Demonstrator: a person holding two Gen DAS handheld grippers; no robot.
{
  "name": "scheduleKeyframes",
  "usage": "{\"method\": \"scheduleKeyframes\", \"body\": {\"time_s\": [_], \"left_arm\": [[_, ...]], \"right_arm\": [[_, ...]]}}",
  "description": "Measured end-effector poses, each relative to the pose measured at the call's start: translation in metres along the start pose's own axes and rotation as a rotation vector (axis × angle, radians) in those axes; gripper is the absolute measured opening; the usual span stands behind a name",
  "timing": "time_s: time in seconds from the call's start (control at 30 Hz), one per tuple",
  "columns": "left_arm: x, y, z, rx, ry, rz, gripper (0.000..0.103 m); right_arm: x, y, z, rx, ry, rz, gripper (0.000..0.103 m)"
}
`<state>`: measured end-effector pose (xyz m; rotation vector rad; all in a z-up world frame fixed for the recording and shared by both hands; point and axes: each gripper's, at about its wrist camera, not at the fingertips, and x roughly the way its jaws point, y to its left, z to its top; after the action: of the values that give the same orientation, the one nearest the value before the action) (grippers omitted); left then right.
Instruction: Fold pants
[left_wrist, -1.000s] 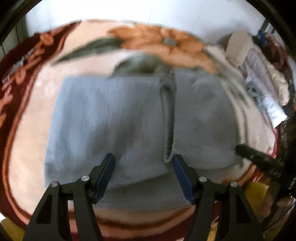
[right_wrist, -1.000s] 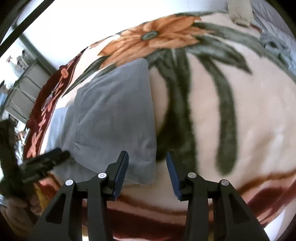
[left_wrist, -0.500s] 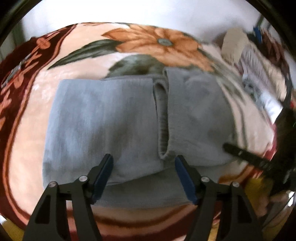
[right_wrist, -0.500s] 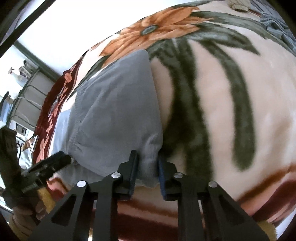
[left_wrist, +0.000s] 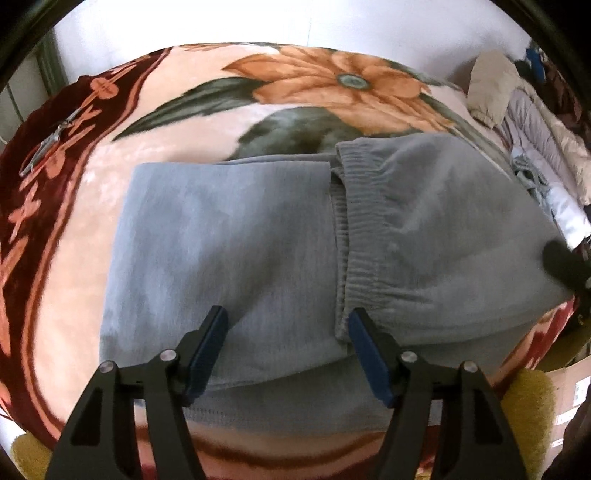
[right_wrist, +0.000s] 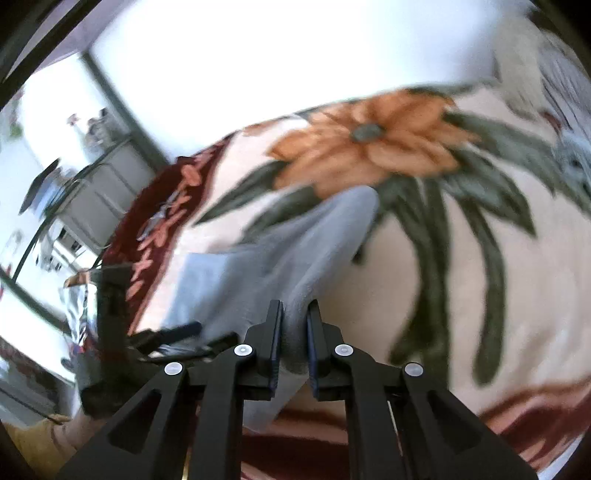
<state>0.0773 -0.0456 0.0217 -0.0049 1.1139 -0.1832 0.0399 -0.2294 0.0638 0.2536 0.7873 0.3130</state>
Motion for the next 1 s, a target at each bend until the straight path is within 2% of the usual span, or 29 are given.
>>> {"method": "scheduleKeyframes", "body": {"time_s": [0.13, 0.33, 0.5, 0.67, 0.8, 1.0], "left_arm": [[-0.018, 0.02, -0.003, -0.058, -0.007, -0.05, 0.07], [-0.059, 0.075, 0.004, -0.102, -0.076, -0.02, 0.07], [-0.077, 0.131, 0.005, -0.132, -0.096, 0.038, 0.07], [-0.086, 0.175, -0.002, -0.169, -0.091, 0.066, 0.07], [-0.089, 0.194, -0.007, -0.205, -0.1, 0.051, 0.07], [-0.079, 0.207, -0.016, -0.272, -0.088, 0.0, 0.07]], "right_arm": [[-0.01, 0.041, 0.012, -0.138, -0.022, 0.016, 0.012], [-0.003, 0.1, 0.024, -0.327, -0.001, 0.024, 0.012], [0.023, 0.146, 0.026, -0.441, 0.063, 0.054, 0.012], [0.059, 0.187, 0.013, -0.538, 0.155, 0.098, 0.012], [0.091, 0.21, 0.0, -0.571, 0.217, 0.116, 0.012], [0.141, 0.216, -0.017, -0.526, 0.323, 0.127, 0.012]]}}
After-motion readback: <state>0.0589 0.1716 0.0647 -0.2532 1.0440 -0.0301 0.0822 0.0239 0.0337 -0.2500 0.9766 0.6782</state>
